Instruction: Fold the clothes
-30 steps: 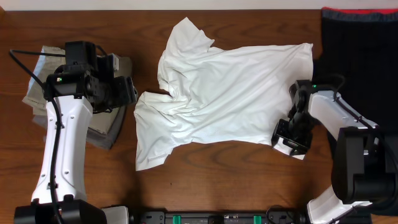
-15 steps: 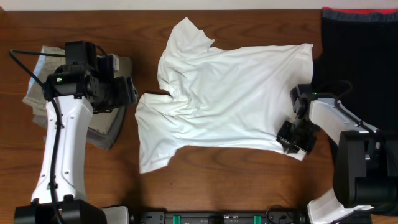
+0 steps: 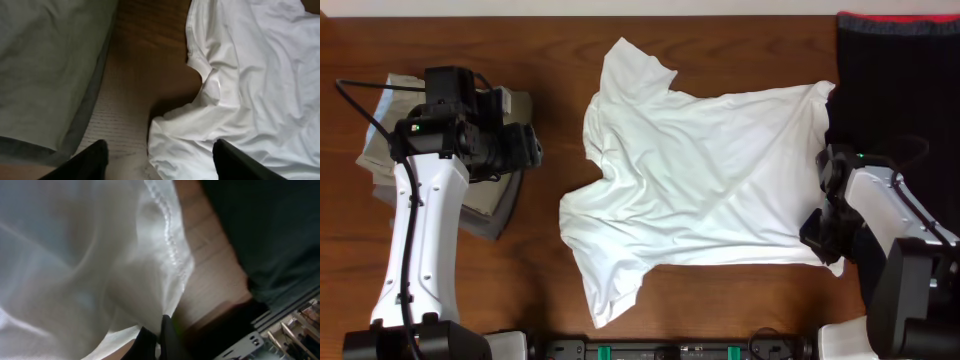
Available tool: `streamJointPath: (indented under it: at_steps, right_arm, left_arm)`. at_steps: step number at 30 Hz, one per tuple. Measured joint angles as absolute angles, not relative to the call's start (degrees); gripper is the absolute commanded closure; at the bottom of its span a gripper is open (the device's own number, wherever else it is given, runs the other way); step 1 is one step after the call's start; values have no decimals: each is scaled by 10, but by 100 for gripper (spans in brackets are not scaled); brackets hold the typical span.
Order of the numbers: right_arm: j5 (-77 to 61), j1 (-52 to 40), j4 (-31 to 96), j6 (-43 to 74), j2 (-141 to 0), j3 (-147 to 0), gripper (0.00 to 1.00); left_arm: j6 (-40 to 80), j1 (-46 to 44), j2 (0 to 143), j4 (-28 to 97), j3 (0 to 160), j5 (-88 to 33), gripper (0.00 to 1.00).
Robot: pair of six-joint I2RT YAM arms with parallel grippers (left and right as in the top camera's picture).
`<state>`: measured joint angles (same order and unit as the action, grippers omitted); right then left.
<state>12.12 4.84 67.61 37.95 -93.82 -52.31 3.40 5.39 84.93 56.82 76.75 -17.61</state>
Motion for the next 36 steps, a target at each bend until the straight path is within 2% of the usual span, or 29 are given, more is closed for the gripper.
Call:
streamJointPath:
  at_steps: [9, 13, 15, 21, 23, 30, 36]
  right_arm:
    - [132, 49, 677, 373, -937, -523, 99]
    - [134, 49, 677, 368, -937, -523, 99]
    - [135, 49, 677, 367, -937, -523, 99]
    - [136, 49, 677, 362, -937, -523, 99]
    - [136, 49, 677, 359, -937, -523, 99]
    - [144, 49, 677, 355, -937, -523, 99]
    - [160, 49, 677, 354, -937, -523, 99]
  left_arm:
    - [25, -10, 909, 553, 746, -176, 32]
    - [16, -38, 969, 551, 731, -176, 47]
    - [12, -48, 1007, 550, 729, -176, 63]
    - [0, -55, 1101, 553, 726, -176, 81]
    - [3, -55, 1115, 557, 726, -176, 94]
    - [2, -53, 1125, 607, 725, -172, 94]
    - [59, -21, 1125, 662, 725, -105, 94]
